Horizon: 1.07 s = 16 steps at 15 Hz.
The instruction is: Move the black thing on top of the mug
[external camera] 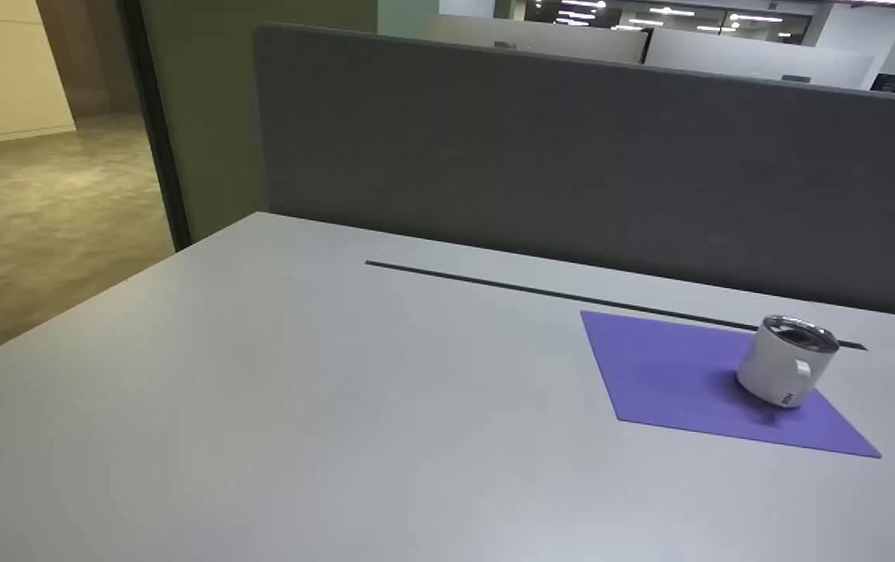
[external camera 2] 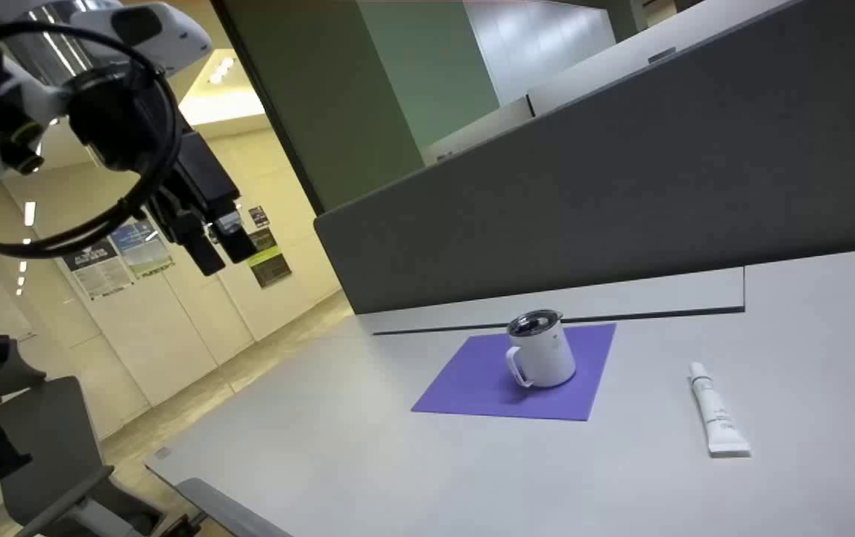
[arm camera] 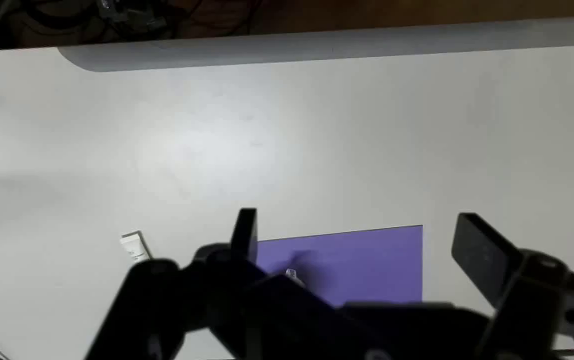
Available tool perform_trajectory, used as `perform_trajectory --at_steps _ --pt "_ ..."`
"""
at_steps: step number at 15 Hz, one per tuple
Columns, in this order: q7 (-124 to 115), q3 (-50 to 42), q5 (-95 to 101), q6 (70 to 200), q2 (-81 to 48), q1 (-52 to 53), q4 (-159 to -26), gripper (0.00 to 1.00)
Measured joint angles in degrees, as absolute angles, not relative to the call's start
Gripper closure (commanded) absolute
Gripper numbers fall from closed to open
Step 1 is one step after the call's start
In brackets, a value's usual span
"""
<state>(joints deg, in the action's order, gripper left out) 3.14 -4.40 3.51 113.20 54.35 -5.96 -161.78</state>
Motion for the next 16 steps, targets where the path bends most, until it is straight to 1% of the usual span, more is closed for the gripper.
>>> perform_trajectory --at_steps 11,16 --pt "3.35 -4.4 3.6 114.34 52.77 -5.96 -161.15 0.0" --pt "8.17 -5.09 4.63 124.71 38.66 -5.28 -154.57 0.0"
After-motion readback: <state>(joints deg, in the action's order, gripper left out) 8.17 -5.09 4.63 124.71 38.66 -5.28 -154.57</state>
